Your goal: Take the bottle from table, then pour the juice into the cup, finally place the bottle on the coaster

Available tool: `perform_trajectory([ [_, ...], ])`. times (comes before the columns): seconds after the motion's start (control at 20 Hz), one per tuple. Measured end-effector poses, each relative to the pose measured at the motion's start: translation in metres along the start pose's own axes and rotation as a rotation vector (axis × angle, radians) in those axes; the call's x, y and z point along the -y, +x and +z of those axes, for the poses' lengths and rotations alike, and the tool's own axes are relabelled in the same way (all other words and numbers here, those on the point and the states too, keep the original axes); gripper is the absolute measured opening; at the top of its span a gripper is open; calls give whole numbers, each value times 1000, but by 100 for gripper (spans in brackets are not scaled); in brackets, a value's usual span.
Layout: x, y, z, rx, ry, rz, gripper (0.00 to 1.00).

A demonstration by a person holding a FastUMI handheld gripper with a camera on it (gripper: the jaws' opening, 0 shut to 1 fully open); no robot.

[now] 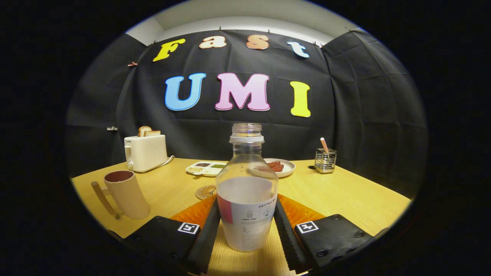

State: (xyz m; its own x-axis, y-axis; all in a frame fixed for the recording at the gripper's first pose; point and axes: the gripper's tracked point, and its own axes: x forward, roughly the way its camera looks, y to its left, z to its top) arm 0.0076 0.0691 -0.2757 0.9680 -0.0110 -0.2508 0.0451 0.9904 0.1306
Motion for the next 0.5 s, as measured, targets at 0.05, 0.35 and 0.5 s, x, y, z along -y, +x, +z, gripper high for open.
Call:
perform_trajectory([
  [0.05, 0, 0, 3, -16, -16, -5, 75],
  [0.35, 16, -1, 57, -28, -227, -77, 71],
  [0.5, 20, -4, 81, -62, -359, -130, 71],
])
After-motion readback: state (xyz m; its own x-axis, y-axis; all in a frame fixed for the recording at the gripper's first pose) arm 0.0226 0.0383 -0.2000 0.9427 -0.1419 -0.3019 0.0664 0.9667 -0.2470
